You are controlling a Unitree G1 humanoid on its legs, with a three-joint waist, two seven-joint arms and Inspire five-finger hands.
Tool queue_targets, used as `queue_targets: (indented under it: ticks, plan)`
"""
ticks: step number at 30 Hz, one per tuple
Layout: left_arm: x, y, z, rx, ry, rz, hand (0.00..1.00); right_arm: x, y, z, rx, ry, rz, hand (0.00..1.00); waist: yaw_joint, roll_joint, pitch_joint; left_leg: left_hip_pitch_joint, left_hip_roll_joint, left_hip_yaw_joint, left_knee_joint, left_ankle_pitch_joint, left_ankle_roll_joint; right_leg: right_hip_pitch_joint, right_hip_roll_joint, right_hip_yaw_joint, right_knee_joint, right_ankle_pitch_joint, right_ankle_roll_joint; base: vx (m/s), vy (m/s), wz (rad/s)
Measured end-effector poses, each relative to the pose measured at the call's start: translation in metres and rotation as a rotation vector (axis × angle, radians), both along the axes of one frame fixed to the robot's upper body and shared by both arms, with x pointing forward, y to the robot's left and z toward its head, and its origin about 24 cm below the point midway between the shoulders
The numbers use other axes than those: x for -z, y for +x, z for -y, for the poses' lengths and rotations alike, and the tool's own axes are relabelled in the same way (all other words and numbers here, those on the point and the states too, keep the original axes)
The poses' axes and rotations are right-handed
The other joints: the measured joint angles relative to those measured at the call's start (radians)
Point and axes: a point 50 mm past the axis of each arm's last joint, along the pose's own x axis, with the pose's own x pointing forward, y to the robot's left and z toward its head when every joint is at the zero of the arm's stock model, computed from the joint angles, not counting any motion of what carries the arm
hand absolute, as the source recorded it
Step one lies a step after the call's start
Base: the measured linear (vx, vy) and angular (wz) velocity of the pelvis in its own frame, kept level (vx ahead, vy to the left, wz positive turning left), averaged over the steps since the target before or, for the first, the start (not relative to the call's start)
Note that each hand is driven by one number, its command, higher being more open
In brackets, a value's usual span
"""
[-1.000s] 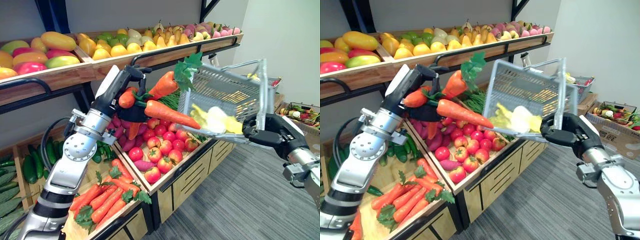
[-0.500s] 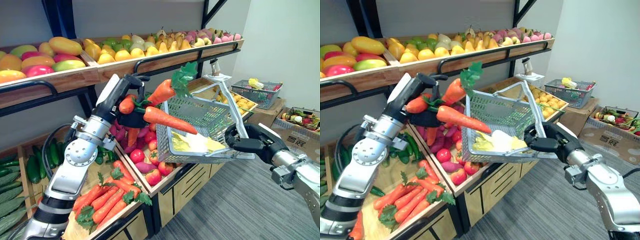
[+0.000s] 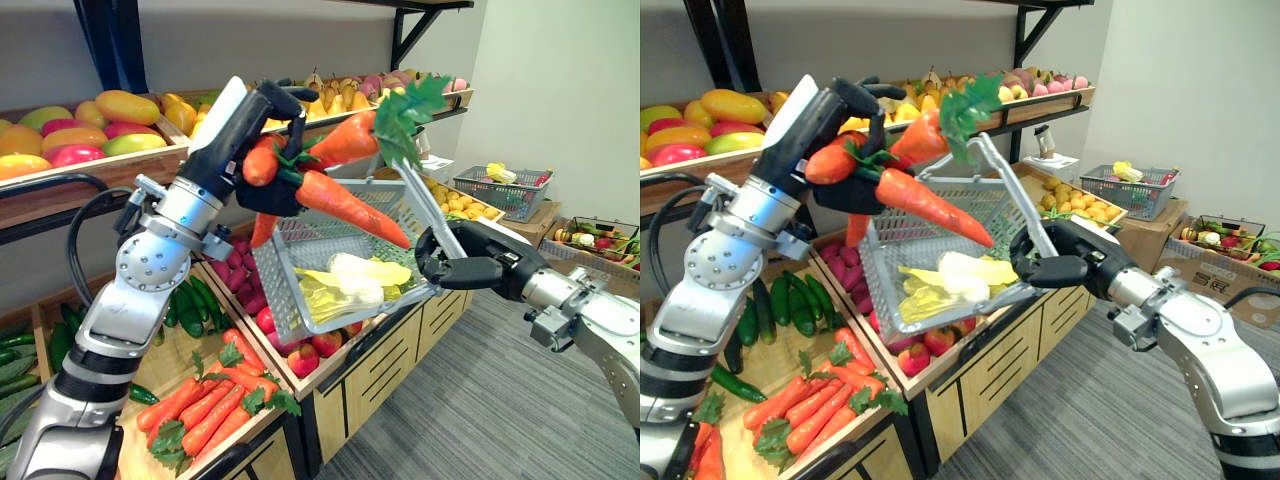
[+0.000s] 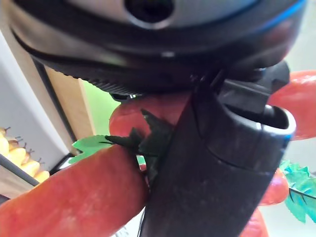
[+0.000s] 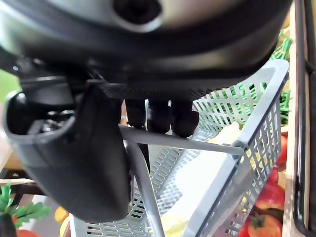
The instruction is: Pick vegetable in the basket
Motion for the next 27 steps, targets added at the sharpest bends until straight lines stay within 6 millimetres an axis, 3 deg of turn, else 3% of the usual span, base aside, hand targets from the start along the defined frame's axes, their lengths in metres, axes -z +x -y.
queue_targets:
  ticks: [3,4,6,22,25,27]
  plan:
    - [-0.004,0.002,0.008,0.02,0.033,0.009,0.0,0.001,-0.001,-0.004,-0.041,0.0,-0.02,0.0,0.0,-0.001,-0.001,0.001,0.0,0.001,-0.001,0.0,-0.001,-0.001,0.0,0.001,0.0,0.0,0.0,-0.01,0.027,-0.03]
    - [-0.005,0.005,0.021,0.019,0.157,0.029,0.0,0.004,0.0,-0.012,-0.106,-0.026,-0.061,0.0,-0.013,0.0,-0.002,0.001,0.0,0.004,-0.004,0.001,-0.002,-0.005,0.002,0.004,0.001,0.003,-0.001,-0.03,0.073,-0.05]
    - [0.002,0.009,0.025,0.015,0.196,0.005,0.0,0.005,-0.001,-0.012,-0.112,-0.027,-0.07,0.0,-0.015,0.0,-0.002,0.0,0.0,0.006,-0.004,0.001,-0.002,-0.005,0.002,0.006,0.0,0.003,-0.001,-0.03,0.054,-0.04]
    - [0.011,0.012,0.028,-0.002,0.349,-0.014,0.0,0.011,0.0,-0.015,-0.121,-0.032,-0.106,0.0,-0.021,0.003,-0.004,-0.003,0.001,0.011,-0.004,0.004,-0.007,-0.011,0.006,0.011,0.0,0.007,-0.004,-0.01,0.007,0.0]
    - [0.019,0.015,0.028,0.002,0.377,-0.044,0.0,0.011,0.0,-0.016,-0.122,-0.031,-0.106,0.0,-0.02,0.003,-0.004,-0.003,0.002,0.011,-0.004,0.005,-0.007,-0.011,0.006,0.01,0.0,0.008,-0.005,0.0,0.0,0.0]
    - [0.036,0.019,0.026,0.0,0.399,-0.118,0.0,0.011,0.0,-0.017,-0.125,-0.03,-0.105,0.0,-0.02,0.003,-0.004,-0.002,0.002,0.011,-0.005,0.005,-0.007,-0.01,0.007,0.011,0.0,0.008,-0.005,0.0,0.0,0.0]
